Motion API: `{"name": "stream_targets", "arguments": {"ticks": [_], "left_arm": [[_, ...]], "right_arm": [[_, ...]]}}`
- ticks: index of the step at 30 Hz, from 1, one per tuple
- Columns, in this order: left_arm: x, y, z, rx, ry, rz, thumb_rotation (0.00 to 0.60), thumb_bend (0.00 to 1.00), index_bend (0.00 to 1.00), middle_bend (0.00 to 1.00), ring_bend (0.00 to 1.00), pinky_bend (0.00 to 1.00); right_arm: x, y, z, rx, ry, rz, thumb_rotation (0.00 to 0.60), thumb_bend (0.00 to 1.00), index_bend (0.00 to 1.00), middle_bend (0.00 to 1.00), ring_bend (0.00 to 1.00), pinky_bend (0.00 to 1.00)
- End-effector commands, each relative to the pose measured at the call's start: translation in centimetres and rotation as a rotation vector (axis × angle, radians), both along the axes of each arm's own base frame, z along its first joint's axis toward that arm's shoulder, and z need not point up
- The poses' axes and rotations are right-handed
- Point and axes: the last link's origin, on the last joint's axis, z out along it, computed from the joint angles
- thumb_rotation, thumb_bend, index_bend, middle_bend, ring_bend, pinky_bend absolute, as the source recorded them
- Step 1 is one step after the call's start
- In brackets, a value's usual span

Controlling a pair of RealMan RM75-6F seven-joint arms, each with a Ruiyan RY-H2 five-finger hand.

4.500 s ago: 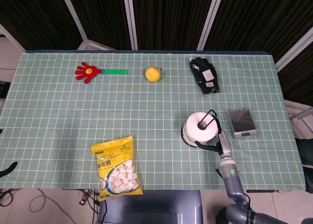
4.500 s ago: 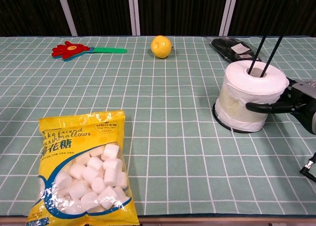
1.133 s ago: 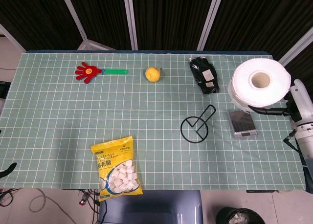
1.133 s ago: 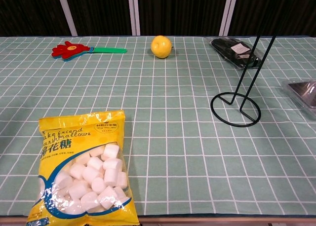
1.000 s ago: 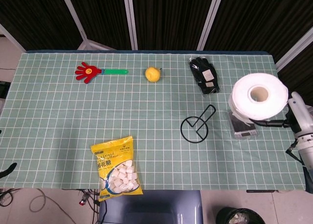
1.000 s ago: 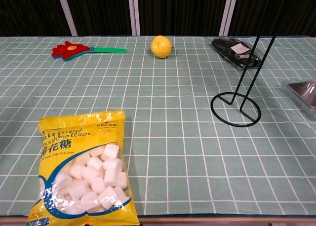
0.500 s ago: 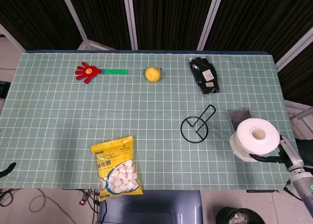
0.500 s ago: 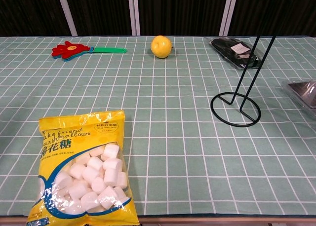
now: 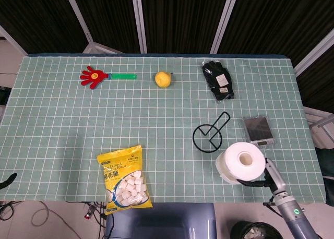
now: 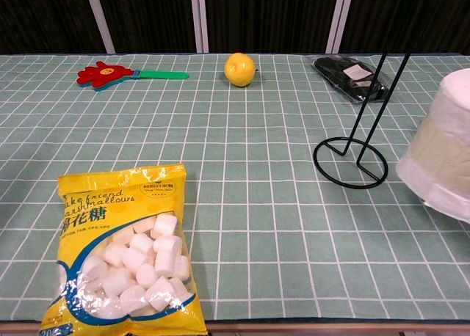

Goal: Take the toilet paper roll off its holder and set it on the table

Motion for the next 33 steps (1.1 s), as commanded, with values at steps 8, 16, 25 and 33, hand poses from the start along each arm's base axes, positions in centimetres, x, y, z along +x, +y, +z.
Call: {"name": "stream_targets", "arguments": {"ticks": [8, 16, 25, 33], "left_arm": [[0.0, 0.0, 0.0, 0.001, 0.0, 0.001, 0.6, 0.12, 0.14, 0.0, 0.0, 0.0], [0.0, 0.1, -0.1, -0.003, 0.003, 0.003, 0.6, 0.12, 0.14, 0.0, 0.0, 0.0], [0.1, 0.0, -0.2, -0.007, 0.008, -0.001, 0.6, 0.12, 0.14, 0.0, 0.0, 0.0], [0.1, 0.0, -0.2, -0.006, 0.009, 0.0, 0.6, 0.12, 0.14, 0.0, 0.0, 0.0]], "right_arm": [[1.9, -1.2, -5.6, -0.009, 0.091, 0.032, 0.6, 0.0, 0.3, 0.21, 0.18, 0.0], [1.3, -1.1, -7.2, 0.041, 0.128, 0.017, 0.6, 0.0, 0.29, 0.21, 0.12, 0.0], [1.4, -0.4, -7.6, 0.154, 0.129, 0.026, 0.6, 0.0, 0.02, 0.05, 0.01, 0.0], [1.6, -0.7, -6.5, 0.172, 0.122, 0.052, 0.6, 0.0, 0.0, 0.0, 0.0, 0.0]]}}
